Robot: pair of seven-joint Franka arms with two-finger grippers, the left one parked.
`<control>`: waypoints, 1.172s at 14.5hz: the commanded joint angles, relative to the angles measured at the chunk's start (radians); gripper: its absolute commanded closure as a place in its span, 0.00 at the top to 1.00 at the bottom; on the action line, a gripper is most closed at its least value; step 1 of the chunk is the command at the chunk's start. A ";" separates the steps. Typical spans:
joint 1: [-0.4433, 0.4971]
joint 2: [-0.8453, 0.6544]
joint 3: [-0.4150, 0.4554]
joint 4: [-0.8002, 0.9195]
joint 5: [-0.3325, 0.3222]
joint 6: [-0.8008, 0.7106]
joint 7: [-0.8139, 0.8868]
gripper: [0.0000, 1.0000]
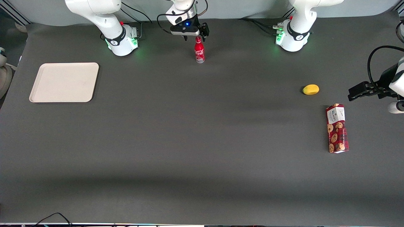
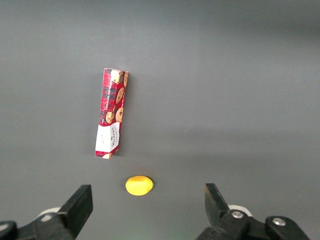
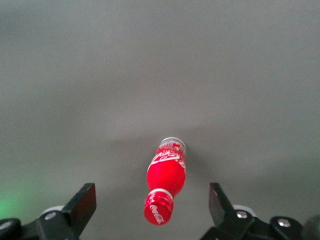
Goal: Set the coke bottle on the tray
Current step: 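Lower the open right gripper around the bottle neck and close it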
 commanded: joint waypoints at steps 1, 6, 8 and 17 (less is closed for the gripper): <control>0.011 0.038 0.020 -0.018 0.021 0.046 0.038 1.00; 0.009 0.049 0.100 -0.047 0.021 0.107 0.083 1.00; 0.009 0.049 0.106 -0.047 0.021 0.107 0.092 1.00; -0.004 0.046 0.155 -0.059 0.009 0.111 0.120 1.00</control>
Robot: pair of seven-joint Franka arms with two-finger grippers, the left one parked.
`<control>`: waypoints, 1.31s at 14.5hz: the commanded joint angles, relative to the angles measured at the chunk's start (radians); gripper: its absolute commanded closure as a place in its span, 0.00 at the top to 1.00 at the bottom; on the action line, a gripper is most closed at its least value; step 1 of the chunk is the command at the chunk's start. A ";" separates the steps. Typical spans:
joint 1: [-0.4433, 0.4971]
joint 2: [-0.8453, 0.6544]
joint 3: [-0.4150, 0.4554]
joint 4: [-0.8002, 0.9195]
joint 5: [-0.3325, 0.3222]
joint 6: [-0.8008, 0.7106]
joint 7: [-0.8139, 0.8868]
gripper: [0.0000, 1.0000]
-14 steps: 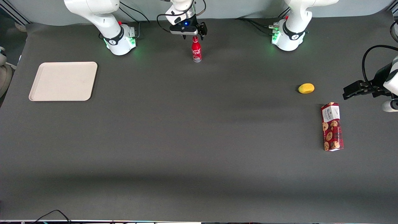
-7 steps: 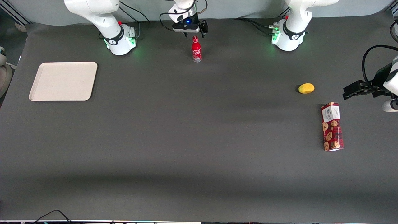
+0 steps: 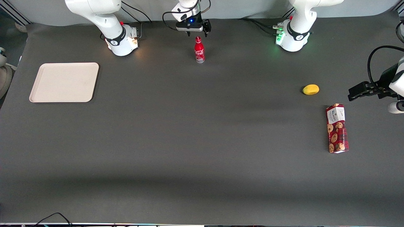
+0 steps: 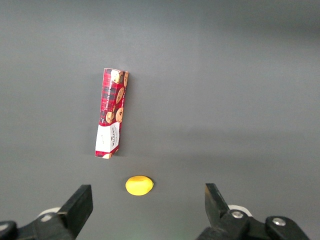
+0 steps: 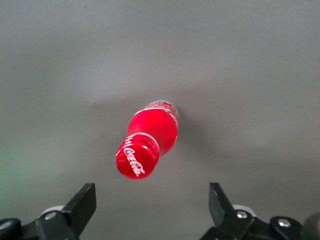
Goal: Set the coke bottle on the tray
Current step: 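Lower the open right gripper around the bottle neck and close it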
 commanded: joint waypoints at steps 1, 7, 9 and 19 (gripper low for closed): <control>-0.011 0.008 0.002 -0.004 0.006 0.020 0.016 1.00; -0.038 0.008 0.002 -0.007 -0.039 0.020 0.015 1.00; -0.040 0.008 0.002 -0.005 -0.039 0.020 0.016 0.91; -0.038 0.012 0.002 -0.002 -0.025 0.020 0.018 0.27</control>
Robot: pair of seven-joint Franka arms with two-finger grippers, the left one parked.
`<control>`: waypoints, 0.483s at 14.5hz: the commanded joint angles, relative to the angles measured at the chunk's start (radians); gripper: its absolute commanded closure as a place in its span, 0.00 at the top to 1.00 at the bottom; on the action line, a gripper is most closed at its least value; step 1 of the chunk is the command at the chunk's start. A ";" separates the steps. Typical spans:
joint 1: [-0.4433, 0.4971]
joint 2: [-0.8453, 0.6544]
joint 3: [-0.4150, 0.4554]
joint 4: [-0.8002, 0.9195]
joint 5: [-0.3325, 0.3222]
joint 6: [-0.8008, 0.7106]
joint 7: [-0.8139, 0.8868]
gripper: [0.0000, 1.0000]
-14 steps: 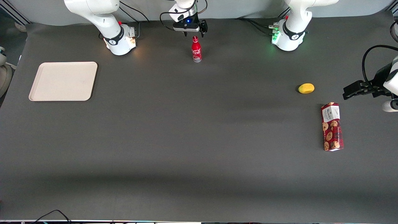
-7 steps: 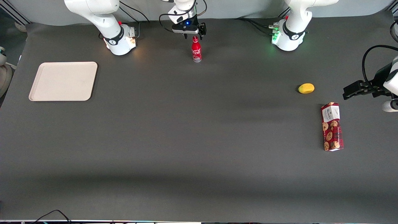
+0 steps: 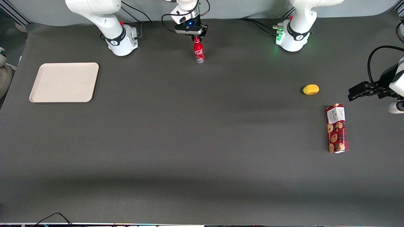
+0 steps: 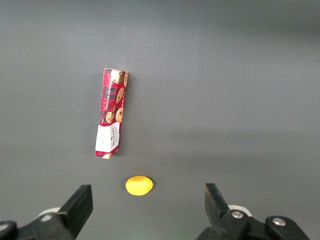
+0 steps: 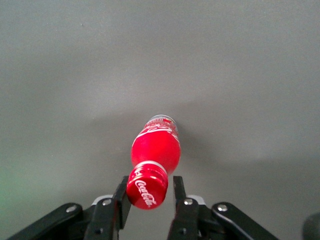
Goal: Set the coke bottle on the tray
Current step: 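Lift the gripped bottle up off the table with the right gripper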
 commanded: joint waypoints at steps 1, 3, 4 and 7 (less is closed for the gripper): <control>-0.002 0.012 0.002 0.001 -0.006 0.016 0.013 0.23; -0.002 0.014 0.002 0.004 -0.006 0.013 0.005 0.18; -0.002 0.014 0.001 0.007 -0.009 0.010 0.004 0.18; -0.002 0.015 -0.016 0.029 -0.020 -0.004 -0.010 0.15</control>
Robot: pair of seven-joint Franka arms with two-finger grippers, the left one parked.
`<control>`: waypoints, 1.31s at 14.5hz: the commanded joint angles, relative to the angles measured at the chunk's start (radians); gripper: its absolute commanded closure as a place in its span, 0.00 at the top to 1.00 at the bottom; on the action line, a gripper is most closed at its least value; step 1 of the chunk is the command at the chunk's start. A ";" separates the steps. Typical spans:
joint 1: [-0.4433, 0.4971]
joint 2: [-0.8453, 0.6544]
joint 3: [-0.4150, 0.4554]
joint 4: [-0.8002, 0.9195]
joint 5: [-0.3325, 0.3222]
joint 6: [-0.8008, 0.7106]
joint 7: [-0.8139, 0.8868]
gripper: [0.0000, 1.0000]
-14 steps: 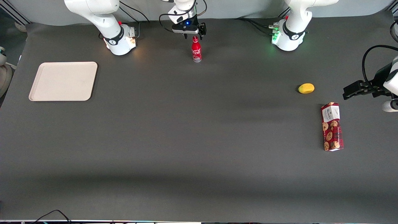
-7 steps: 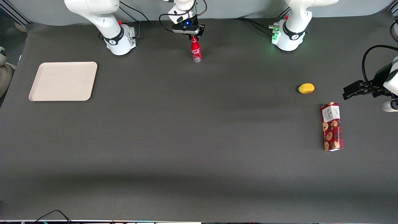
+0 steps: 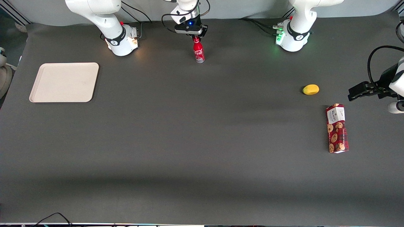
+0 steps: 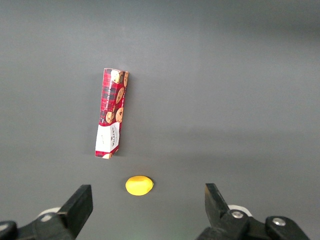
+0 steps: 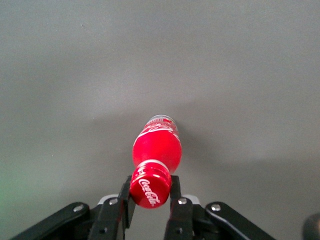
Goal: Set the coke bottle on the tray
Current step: 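Lift the gripped bottle up off the table with the right gripper, then carry the bottle with the right gripper over to the white tray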
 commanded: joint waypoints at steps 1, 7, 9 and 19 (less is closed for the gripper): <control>-0.001 0.015 -0.029 0.055 -0.026 -0.041 -0.015 0.15; 0.004 0.037 -0.225 0.361 -0.226 -0.384 -0.045 0.15; 0.007 0.073 -0.302 0.500 -0.270 -0.533 -0.122 0.15; 0.018 0.138 -0.849 1.160 -0.339 -1.298 -0.778 0.15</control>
